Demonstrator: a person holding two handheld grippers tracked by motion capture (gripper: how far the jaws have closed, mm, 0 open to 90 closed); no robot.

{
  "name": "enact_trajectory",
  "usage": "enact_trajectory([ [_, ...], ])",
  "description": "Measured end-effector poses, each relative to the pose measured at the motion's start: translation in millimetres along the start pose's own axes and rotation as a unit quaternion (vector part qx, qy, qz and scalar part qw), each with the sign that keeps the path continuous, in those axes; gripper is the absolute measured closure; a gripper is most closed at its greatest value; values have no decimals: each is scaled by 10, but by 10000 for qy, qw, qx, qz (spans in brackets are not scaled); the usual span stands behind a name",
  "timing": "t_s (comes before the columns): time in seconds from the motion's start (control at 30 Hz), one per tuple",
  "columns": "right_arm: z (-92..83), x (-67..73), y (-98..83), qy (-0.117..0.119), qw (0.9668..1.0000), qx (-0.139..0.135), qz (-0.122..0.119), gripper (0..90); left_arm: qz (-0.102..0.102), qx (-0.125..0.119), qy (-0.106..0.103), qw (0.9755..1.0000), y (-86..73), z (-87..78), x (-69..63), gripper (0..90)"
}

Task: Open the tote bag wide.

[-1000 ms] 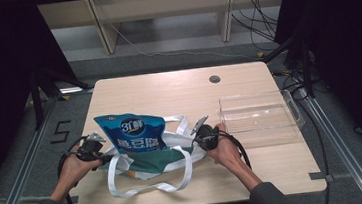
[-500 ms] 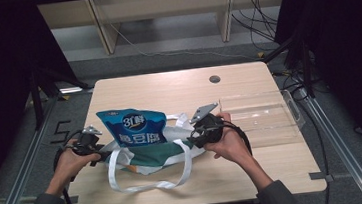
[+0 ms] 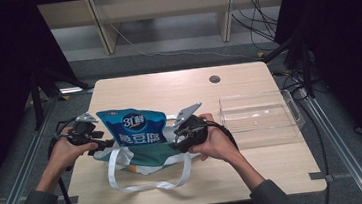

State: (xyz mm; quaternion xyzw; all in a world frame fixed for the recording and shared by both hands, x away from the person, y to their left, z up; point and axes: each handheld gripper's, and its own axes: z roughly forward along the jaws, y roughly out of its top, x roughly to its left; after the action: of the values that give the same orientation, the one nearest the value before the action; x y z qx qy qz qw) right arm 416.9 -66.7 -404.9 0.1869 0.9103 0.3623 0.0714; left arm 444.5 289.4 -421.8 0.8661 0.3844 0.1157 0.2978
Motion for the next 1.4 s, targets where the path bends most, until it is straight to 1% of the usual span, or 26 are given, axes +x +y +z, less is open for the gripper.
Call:
enact_trajectory([
  [0.03, 35, 12, 4, 109, 9998, 120, -133, 505, 103, 178, -181, 9996, 29, 97, 36, 499],
  [0.17, 111, 7, -18, 199, 9991, 286, -226, 614, 82, 69, -335, 9994, 45, 264, 96, 718],
  [0.2, 127, 9, -47, 234, 9985, 311, -394, 724, 14, 117, -396, 9991, 46, 305, 120, 761],
  [0.23, 127, 9, -47, 234, 9985, 311, -394, 724, -46, 135, -419, 9990, 53, 347, 144, 761],
  [0.27, 121, 48, -79, 233, 9975, 422, -511, 798, -31, 293, -470, 9985, 54, 370, 185, 803],
  [0.33, 104, 111, -115, 324, 9964, 458, -643, 823, -358, 166, -545, 9977, 38, 449, 236, 815],
  [0.37, 85, 169, -138, 334, 9965, 565, -526, 827, -358, 166, -545, 9977, 38, 449, 236, 817],
  [0.47, 104, 253, -189, 493, 9931, 619, -869, 830, -474, 206, -633, 9967, 13, 459, 283, 821],
  [0.5, 181, 332, -241, 499, 9902, 848, -988, 832, -374, 357, -545, 9972, 7, 465, 304, 821],
  [0.53, 226, 349, -261, 519, 9892, 939, -994, 833, -624, 174, -558, 9963, -8, 508, 278, 822],
  [0.6, 349, 361, -316, 554, 9868, 1109, -1042, 835, -680, 190, -572, 9959, -55, 542, 297, 823],
  [0.63, 408, 367, -349, 577, 9854, 1220, -1040, 835, -827, 155, -582, 9948, -81, 566, 290, 824],
  [0.67, 456, 363, -372, 466, 9842, 1316, -1090, 835, -881, 155, -604, 9942, -104, 585, 298, 825],
  [0.77, 600, 369, -449, 522, 9799, 1552, -1143, 832, -895, 149, -592, 9941, -112, 620, 288, 827],
  [0.8, 636, 370, -467, 582, 9790, 1545, -1195, 831, -807, 161, -481, 9954, -103, 617, 265, 823],
  [0.87, 641, 385, -458, 549, 9786, 1583, -1197, 831, -740, 167, -359, 9965, -91, 593, 249, 775],
  [0.93, 639, 382, -459, 546, 9787, 1579, -1196, 830, -719, 182, -284, 9968, -89, 558, 243, 647],
  [0.97, 636, 383, -464, 545, 9794, 1564, -1153, 828, -734, 136, -276, 9968, -90, 506, 239, 647],
  [1.0, 630, 406, -470, 585, 9822, 1514, -947, 821, -753, 138, -228, 9968, -89, 446, 230, 500],
  [1.07, 626, 389, -473, 534, 9824, 1513, -958, 795, -829, -102, -259, 9962, -119, 244, 185, 444],
  [1.2, 585, 390, -452, 479, 9862, 1369, -799, 730, -902, -421, -132, 9949, -154, -122, 69, 427],
  [1.27, 547, 390, -423, 503, 9880, 1233, -784, 711, -894, -520, -145, 9945, -164, -189, 27, 432],
  [1.3, 523, 394, -410, 529, 9891, 1181, -704, 708, -766, -644, -223, 9947, -182, -283, -90, 440],
  [1.33, 514, 394, -405, 566, 9892, 1170, -675, 707, -602, -582, -359, 9958, -193, -324, -181, 440],
  [1.37, 514, 394, -405, 566, 9892, 1170, -675, 707, -602, -582, -359, 9958, -193, -324, -181, 439],
  [1.4, 506, 386, -407, 519, 9898, 1172, -628, 703, -395, -551, -470, 9966, -220, -353, -326, 436],
])
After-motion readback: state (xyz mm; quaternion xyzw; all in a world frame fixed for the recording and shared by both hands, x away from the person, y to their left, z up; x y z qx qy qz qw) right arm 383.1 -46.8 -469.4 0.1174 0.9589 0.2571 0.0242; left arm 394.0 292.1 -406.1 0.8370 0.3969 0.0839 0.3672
